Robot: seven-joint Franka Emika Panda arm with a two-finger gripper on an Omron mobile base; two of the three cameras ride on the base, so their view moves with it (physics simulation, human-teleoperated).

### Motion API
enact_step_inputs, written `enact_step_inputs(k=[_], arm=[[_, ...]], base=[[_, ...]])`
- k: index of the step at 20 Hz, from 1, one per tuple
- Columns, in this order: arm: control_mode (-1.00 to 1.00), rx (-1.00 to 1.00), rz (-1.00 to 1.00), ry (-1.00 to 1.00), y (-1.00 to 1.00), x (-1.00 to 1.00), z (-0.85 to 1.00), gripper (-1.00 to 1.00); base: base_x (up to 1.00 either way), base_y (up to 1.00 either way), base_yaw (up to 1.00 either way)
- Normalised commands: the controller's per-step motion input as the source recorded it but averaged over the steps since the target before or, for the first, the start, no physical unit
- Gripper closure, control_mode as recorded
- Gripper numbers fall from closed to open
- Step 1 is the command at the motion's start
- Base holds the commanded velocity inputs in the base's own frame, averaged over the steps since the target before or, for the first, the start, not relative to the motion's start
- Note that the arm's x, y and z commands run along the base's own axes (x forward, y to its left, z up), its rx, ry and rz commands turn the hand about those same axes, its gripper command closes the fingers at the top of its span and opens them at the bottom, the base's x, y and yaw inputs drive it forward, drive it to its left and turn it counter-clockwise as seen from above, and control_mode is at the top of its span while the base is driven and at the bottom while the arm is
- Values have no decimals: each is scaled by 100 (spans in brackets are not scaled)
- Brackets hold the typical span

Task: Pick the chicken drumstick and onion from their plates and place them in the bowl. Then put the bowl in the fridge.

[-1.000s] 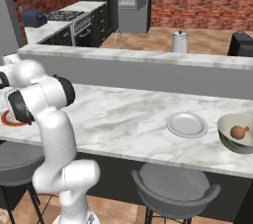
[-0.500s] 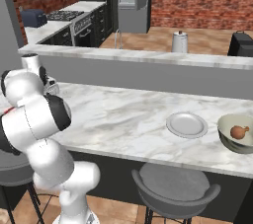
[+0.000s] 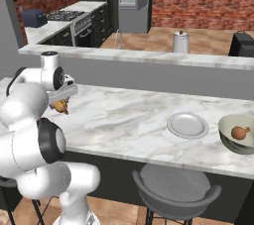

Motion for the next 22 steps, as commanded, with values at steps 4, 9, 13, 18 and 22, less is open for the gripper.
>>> enact_step_inputs(k=[4,9,13,18,22], arm=[[-100,0,-18,0,-67,0,16,100],[-100,0,-25,0,-67,0,6,100],[-100,0,-31,0,-65,0,1,100],[-100,0,-38,4,-66,0,0,100],[-100,0,-40,11,-66,0,0,100]], base=[[0,0,0],[0,0,0],[0,0,0],[0,0,0],[0,0,0]])
